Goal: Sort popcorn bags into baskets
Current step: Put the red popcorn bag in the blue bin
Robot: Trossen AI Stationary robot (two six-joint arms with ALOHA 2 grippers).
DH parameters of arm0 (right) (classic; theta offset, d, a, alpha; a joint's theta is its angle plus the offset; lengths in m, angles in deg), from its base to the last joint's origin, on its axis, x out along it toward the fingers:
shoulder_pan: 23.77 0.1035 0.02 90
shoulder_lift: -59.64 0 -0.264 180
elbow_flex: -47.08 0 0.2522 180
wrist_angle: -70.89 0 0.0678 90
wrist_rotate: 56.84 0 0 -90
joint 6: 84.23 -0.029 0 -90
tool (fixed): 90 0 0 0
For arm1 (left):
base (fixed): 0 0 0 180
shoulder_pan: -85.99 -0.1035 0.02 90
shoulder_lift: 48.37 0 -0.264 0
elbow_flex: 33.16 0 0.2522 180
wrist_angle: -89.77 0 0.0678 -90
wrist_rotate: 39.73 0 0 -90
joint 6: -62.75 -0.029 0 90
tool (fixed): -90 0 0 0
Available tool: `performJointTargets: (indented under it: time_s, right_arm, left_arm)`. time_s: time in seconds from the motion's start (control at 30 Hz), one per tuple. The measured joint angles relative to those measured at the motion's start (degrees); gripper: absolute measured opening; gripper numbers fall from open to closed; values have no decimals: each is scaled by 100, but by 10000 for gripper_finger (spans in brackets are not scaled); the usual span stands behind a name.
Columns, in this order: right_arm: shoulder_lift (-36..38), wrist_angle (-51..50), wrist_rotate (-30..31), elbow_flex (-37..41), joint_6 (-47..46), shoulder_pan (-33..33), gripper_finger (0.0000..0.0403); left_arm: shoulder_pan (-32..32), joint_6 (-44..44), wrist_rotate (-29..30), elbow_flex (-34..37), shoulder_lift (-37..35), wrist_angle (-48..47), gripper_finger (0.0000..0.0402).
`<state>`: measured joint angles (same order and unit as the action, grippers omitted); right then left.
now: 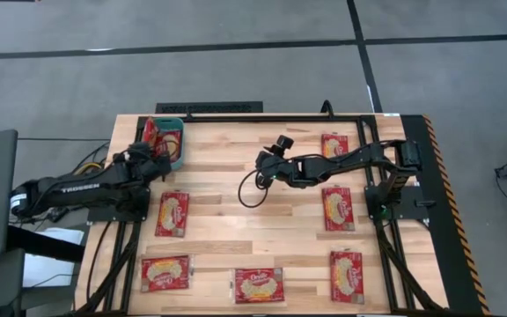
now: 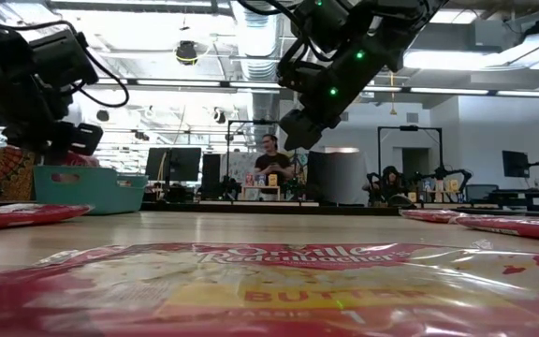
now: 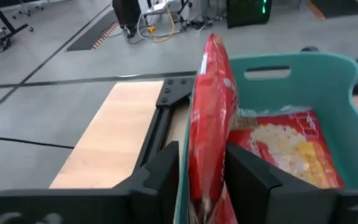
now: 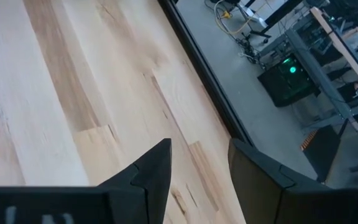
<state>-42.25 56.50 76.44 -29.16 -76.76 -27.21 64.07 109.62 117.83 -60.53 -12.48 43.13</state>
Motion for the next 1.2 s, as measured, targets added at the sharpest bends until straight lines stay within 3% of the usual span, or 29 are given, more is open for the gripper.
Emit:
performJointTargets:
  time_s: [0.3,0.47,1.0,1.2]
  right_arm:
    - [0,-91,0,0,-103,63,188]
    - [0,-129,2,0,-163,82,181]
    - [0,-288,2,0,-262,73,184]
    - [0,-341,4,0,-295,73,180]
  left_arm:
    - [0,-483,327,-170,-427,23,147]
    - [0,-971,534,-309,-495,21,148]
    - [0,-964,698,-356,-493,50,149]
    - [0,-965,1142,-360,-493,335,149]
